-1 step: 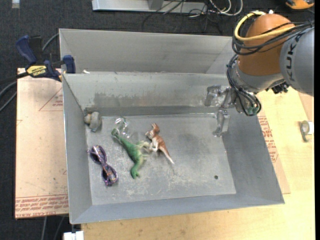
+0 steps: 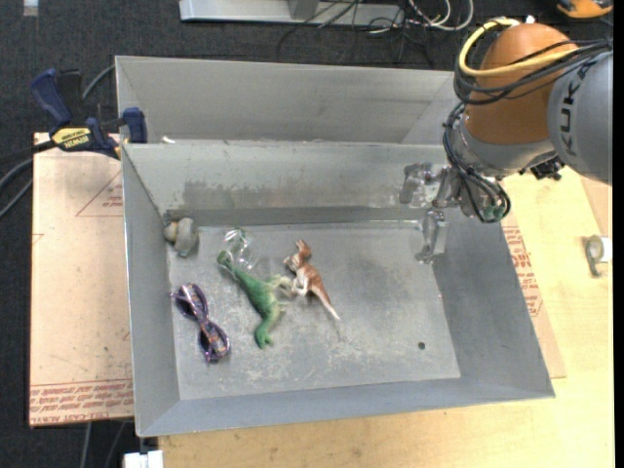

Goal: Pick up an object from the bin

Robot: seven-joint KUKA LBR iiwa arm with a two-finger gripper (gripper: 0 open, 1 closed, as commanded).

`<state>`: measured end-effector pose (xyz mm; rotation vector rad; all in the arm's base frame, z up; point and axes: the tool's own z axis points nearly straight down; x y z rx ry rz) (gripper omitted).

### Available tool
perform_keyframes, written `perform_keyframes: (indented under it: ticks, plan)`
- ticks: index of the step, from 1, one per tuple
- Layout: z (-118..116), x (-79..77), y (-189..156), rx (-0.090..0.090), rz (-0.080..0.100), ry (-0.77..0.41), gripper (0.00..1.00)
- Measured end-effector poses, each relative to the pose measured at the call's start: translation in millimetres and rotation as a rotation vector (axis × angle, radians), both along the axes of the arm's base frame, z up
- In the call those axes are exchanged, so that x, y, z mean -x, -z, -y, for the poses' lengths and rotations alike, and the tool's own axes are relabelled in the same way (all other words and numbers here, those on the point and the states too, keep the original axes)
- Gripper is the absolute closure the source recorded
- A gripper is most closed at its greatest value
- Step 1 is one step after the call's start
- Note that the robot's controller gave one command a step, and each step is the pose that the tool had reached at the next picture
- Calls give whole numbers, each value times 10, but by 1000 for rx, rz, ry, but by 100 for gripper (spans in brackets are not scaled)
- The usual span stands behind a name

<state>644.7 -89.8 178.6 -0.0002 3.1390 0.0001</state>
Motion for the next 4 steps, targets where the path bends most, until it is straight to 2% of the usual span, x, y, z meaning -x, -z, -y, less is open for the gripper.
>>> perform_keyframes:
  ticks: [1, 2, 3, 4]
  plan:
    - [-329, 134, 211, -1, -4, -109, 0]
    - [-677, -101, 914, -2, -2, -206, 0]
    - [-1102, 177, 877, -5, -3, -231, 0]
    - [-1370, -44, 940, -5, 3, -178, 0]
